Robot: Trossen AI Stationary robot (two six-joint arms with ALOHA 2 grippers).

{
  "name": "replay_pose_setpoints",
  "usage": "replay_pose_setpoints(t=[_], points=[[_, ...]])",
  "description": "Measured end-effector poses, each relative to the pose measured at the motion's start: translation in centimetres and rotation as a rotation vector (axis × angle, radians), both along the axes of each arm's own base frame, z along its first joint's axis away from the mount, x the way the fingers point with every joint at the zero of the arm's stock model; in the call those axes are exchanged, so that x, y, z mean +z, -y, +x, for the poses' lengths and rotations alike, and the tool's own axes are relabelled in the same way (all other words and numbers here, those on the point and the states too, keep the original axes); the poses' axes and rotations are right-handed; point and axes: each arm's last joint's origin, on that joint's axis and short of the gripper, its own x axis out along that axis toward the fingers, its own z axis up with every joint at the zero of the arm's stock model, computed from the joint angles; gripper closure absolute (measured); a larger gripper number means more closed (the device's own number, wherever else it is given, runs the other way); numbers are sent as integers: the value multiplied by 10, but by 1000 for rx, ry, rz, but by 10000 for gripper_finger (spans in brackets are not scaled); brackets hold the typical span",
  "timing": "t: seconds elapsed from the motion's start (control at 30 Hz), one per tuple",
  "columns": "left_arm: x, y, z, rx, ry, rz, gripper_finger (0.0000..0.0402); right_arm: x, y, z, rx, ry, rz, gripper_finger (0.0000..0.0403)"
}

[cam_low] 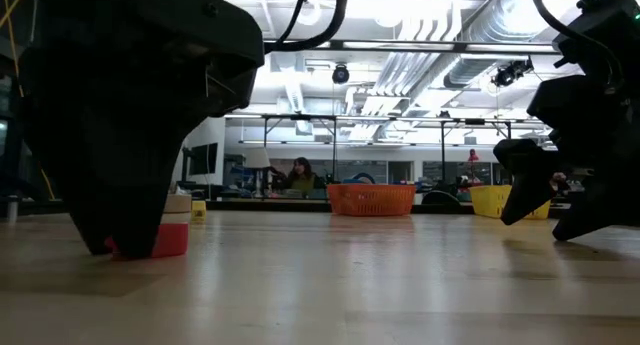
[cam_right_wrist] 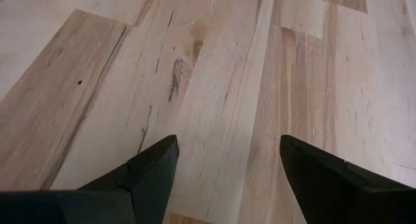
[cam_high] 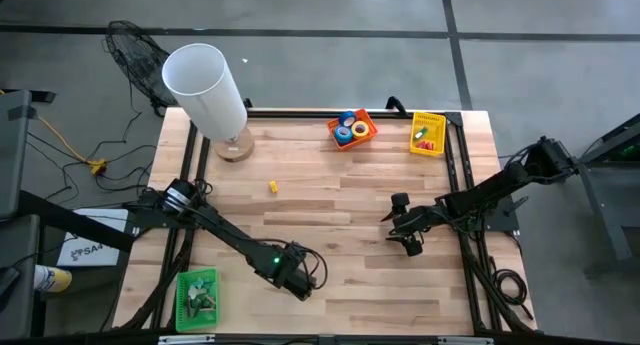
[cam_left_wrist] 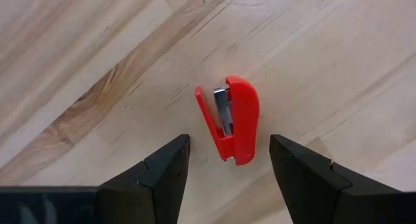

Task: Pick and place Stapler, Stapler remover, tape
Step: Put the mini red stapler into the yellow bin

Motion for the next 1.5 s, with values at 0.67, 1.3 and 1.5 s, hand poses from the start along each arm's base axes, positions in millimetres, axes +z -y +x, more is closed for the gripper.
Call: replay_pose_setpoints(t=[0.67,1.3,1.5], points=[[-7,-17,10,60,-50,-40,197,0,0,0,0,0,-1,137],[-9,-20,9,-23,-50,7,354,0,0,0,0,0,-1,137],[-9,-20,10,-70,-36,31,354,1,-1,1,18,11,3,137]])
